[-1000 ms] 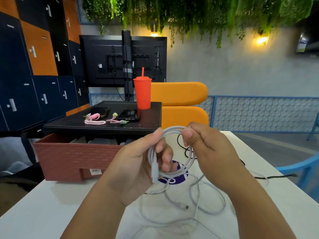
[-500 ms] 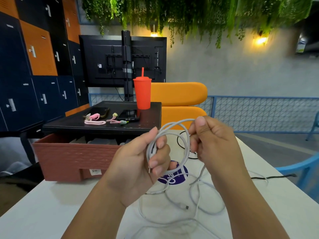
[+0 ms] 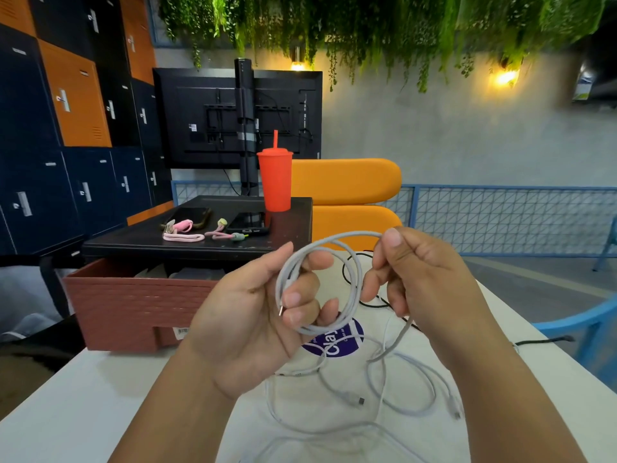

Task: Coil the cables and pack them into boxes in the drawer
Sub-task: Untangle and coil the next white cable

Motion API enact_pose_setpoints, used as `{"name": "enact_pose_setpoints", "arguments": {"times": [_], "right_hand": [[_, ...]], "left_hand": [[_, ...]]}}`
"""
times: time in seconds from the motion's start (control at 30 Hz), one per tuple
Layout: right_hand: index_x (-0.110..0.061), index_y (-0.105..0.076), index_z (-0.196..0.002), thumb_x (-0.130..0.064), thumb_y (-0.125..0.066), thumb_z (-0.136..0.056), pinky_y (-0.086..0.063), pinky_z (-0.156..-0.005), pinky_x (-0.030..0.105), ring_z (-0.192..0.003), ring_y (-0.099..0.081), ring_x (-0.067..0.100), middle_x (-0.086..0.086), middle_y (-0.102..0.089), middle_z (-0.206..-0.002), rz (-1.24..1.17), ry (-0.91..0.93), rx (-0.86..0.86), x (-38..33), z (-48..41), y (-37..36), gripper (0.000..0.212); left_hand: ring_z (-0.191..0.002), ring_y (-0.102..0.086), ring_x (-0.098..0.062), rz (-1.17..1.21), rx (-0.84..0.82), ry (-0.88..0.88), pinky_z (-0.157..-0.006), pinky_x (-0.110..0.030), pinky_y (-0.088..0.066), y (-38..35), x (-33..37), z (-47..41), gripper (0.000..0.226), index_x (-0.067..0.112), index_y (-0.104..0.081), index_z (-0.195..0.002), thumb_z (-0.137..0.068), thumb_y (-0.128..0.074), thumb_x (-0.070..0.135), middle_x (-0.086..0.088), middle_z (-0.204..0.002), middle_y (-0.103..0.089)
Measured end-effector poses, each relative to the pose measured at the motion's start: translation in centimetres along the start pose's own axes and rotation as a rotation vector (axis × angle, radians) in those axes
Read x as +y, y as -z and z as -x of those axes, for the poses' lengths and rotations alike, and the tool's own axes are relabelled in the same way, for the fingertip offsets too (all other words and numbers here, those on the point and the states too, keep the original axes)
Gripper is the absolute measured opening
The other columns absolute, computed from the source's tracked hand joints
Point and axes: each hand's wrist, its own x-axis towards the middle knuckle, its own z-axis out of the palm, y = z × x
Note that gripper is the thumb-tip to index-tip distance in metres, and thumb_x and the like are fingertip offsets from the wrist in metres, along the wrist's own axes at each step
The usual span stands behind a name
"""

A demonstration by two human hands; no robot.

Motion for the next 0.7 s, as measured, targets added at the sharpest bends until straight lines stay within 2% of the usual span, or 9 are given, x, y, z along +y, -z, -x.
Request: {"name": "enact_pose_setpoints", "arguments": {"times": [0.07, 0.17, 0.23, 0.3, 0.4, 0.47, 0.57, 0.7], "right_hand": [[-0.013, -0.052, -0.066, -0.026, -0.038, -0.096, -0.031, -0.038, 0.013, -0.036, -0.036, 0.008, 0.004, -0.064, -0.054, 0.02, 0.027, -0.036, 0.0, 0.1, 0.2, 0.036], [-0.013, -0.055, -0.064, -0.028, -0.04, -0.096, -0.033, -0.041, 0.01, -0.039, -0.038, 0.004, 0.001, -0.064, -0.057, 0.086, 0.088, -0.019, 0.0, 0.2, 0.3, 0.038], [-0.016, -0.055, -0.062, -0.036, -0.041, -0.096, -0.032, -0.043, 0.01, -0.041, -0.039, 0.004, 0.002, -0.06, -0.057, 0.133, 0.153, 0.063, 0.2, 0.1, 0.3, 0.042], [-0.018, -0.054, -0.065, -0.043, -0.039, -0.089, -0.032, -0.046, 0.014, -0.046, -0.039, 0.005, 0.005, -0.06, -0.065, 0.144, 0.21, 0.12, 0.3, 0.0, 0.2, 0.038], [-0.017, -0.052, -0.064, -0.038, -0.04, -0.087, -0.033, -0.049, 0.013, -0.047, -0.04, 0.004, 0.0, -0.058, -0.063, 0.067, 0.282, 0.081, -0.1, 0.1, 0.0, 0.034], [-0.017, -0.052, -0.063, -0.037, -0.043, -0.09, -0.033, -0.048, 0.011, -0.047, -0.04, 0.003, 0.0, -0.057, -0.061, 0.016, 0.358, 0.03, -0.6, 0.5, -0.1, 0.035], [-0.018, -0.052, -0.065, -0.042, -0.04, -0.086, -0.033, -0.047, 0.01, -0.047, -0.04, 0.002, -0.002, -0.056, -0.059, -0.024, 0.429, 0.049, -1.1, 0.9, -0.1, 0.034], [-0.021, -0.052, -0.064, -0.041, -0.04, -0.086, -0.034, -0.047, 0.01, -0.046, -0.041, 0.002, -0.008, -0.056, -0.056, -0.054, 0.457, 0.089, -1.2, 0.9, -0.1, 0.032]], "left_hand": [[-0.061, -0.061, -0.017, 0.016, -0.007, 0.042, -0.099, -0.034, -0.041, 0.4, 0.1, 0.0, 0.035, -0.002, -0.062, -0.101, -0.099, -0.037, 0.022, -0.007, -0.067, -0.061], [-0.062, -0.062, -0.02, -0.006, -0.027, 0.053, -0.099, -0.035, -0.043, 0.1, 0.1, 0.2, 0.023, 0.0, -0.063, -0.088, -0.093, -0.046, 0.016, -0.008, -0.066, -0.062], [-0.054, -0.06, -0.02, -0.147, 0.085, 0.011, -0.088, -0.034, -0.051, -0.5, -0.2, 0.2, 0.012, 0.005, -0.064, -0.072, -0.079, -0.061, 0.014, -0.007, -0.058, -0.06], [-0.048, -0.057, -0.021, -0.376, 0.24, -0.025, -0.07, -0.032, -0.052, -1.2, -0.8, 0.1, 0.013, 0.009, -0.062, -0.061, -0.073, -0.06, 0.014, -0.008, -0.052, -0.057], [-0.046, -0.058, -0.022, -0.639, 0.368, -0.06, -0.052, -0.021, -0.047, -2.1, -1.7, -0.4, 0.02, 0.005, -0.057, -0.063, -0.083, -0.053, 0.007, -0.013, -0.051, -0.058], [-0.043, -0.057, -0.019, -0.763, 0.438, -0.053, -0.047, -0.016, -0.043, -1.9, -2.1, -0.8, 0.024, 0.003, -0.053, -0.068, -0.091, -0.044, 0.006, -0.012, -0.05, -0.059], [-0.043, -0.054, -0.017, -0.79, 0.494, -0.096, -0.051, -0.022, -0.043, -1.5, -2.2, -1.0, 0.022, 0.004, -0.056, -0.075, -0.092, -0.045, 0.011, -0.006, -0.049, -0.057], [-0.042, -0.052, -0.014, -0.831, 0.571, -0.134, -0.06, -0.033, -0.04, -1.0, -2.2, -1.2, 0.033, 0.009, -0.066, -0.082, -0.098, -0.037, 0.012, -0.002, -0.047, -0.054]]}}
